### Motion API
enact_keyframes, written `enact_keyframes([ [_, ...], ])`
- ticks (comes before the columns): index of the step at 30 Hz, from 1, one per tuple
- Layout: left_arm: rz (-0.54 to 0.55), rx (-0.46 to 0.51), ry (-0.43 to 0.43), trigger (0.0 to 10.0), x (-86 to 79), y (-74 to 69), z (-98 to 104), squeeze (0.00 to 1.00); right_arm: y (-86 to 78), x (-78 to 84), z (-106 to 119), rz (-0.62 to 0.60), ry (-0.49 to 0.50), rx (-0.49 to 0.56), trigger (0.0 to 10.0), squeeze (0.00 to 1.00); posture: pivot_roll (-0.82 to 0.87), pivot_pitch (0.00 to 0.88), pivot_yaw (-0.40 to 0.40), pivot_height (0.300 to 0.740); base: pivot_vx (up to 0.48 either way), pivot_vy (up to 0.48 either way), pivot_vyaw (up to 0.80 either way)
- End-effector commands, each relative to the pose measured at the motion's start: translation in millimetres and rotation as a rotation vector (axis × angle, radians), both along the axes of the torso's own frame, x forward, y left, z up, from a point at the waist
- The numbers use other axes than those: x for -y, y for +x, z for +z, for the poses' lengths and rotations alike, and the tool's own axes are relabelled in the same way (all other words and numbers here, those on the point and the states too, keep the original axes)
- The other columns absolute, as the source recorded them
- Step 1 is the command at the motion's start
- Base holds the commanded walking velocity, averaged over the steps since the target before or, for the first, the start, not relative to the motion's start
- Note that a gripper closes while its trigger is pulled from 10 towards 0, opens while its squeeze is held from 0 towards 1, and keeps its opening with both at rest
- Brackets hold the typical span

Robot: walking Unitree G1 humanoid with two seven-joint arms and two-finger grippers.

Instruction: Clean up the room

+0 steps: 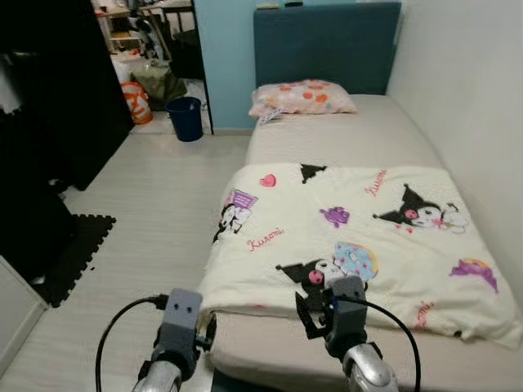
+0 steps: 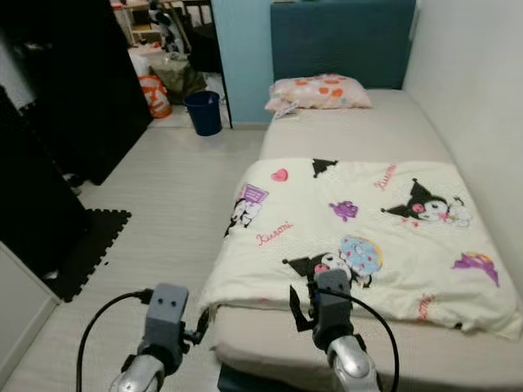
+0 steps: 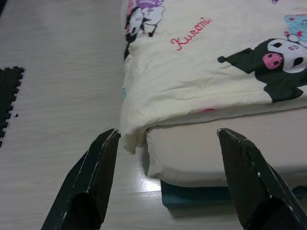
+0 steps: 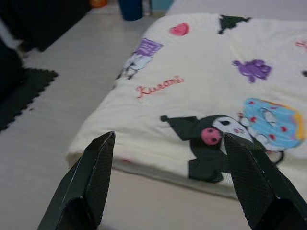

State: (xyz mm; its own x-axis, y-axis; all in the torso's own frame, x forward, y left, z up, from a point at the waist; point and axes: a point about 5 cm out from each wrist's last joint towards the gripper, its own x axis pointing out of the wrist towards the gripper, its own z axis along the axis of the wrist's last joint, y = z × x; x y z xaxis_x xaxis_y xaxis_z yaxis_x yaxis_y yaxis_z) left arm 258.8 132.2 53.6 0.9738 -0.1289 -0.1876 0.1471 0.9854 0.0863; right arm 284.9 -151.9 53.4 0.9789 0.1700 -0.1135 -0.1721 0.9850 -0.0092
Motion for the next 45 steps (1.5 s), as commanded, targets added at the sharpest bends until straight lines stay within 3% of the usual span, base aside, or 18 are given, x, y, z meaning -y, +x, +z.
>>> enact_keyframes([
  [1,0.000,-0.034,0.012,10.0,-2.9,-1.0,-5,0.00,-3.5,0.4,-7,-0.012,0.012,-0.028,10.0,0.00,-0.05,0.135,0.020,0.740,0.000,0.000,0.00],
  [7,0.005,-0.036,0.008,10.0,-4.7,0.9,-5,0.00,-3.8,0.0,-7,-0.015,0.016,-0.029,10.0,0.00,-0.05,0.138,0.020,0.740,0.000,0.000,0.00],
  [25,0.030,-0.032,-0.010,10.0,-7.7,8.1,-2,0.00,-2.8,2.2,-7,-0.027,0.034,-0.028,10.0,0.00,-0.06,0.137,0.022,0.740,0.000,-0.328,0.00],
  [38,0.047,-0.019,-0.042,10.0,-12.3,11.0,0,0.00,-1.1,3.3,-5,-0.031,0.038,-0.023,10.0,0.00,-0.07,0.131,0.021,0.740,0.000,0.000,0.00],
  [45,0.039,-0.012,-0.013,10.0,-12.4,12.1,1,0.00,-0.7,2.4,-4,-0.030,0.042,-0.019,10.0,0.00,-0.07,0.128,0.018,0.740,0.000,0.000,0.00],
])
